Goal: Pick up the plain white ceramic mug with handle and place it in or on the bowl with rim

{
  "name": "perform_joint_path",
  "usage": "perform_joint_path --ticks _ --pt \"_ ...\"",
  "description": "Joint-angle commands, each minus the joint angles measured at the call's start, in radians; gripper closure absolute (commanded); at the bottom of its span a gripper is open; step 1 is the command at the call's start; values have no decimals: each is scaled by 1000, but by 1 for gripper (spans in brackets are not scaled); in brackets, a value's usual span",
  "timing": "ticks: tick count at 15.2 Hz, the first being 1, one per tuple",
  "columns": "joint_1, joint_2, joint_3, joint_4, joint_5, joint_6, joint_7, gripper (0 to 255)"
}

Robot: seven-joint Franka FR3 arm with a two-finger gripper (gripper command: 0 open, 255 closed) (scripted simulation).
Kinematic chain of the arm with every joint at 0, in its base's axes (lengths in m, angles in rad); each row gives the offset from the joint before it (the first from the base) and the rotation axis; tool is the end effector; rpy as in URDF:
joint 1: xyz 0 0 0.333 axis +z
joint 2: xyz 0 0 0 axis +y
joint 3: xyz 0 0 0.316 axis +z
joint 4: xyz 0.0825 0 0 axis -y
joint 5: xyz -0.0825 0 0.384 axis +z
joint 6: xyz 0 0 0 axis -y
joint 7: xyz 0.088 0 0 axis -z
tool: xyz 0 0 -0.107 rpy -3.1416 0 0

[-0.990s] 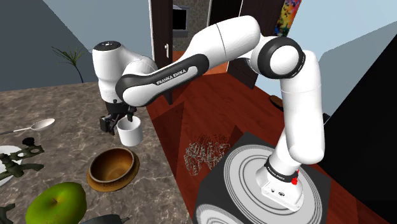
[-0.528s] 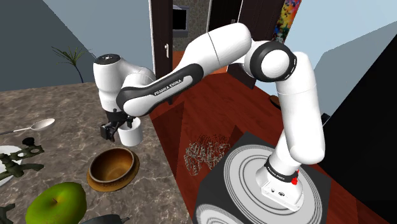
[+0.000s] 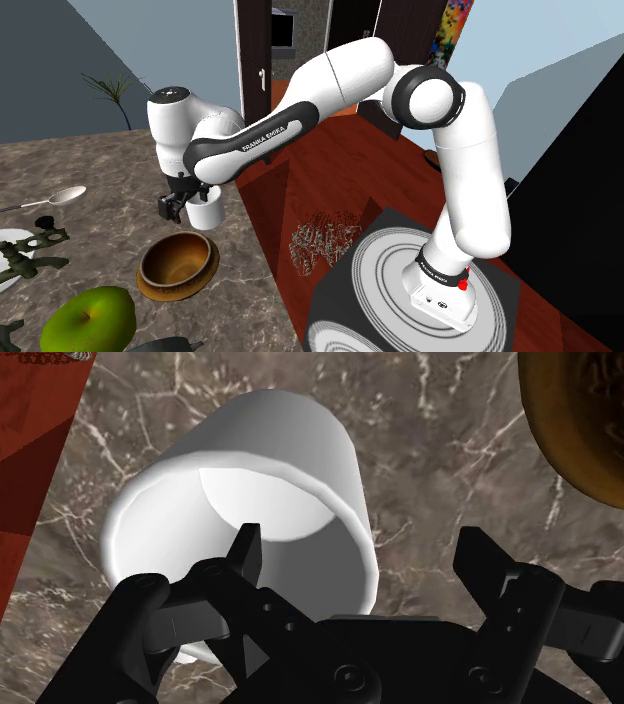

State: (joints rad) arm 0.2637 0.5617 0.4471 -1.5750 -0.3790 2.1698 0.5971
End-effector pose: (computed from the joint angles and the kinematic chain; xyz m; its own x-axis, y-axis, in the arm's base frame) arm 0.5680 0.4085 0.3466 0.9620 0.2400 0.1304 0.2381 -0.9708 0.0304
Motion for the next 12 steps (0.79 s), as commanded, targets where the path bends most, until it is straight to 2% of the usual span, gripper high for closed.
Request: perform_joint_path --ticks 1,12 --pt "0 0 0 0 0 0 0 255" --pt "-2 -11 4 10 7 -20 -6 255"
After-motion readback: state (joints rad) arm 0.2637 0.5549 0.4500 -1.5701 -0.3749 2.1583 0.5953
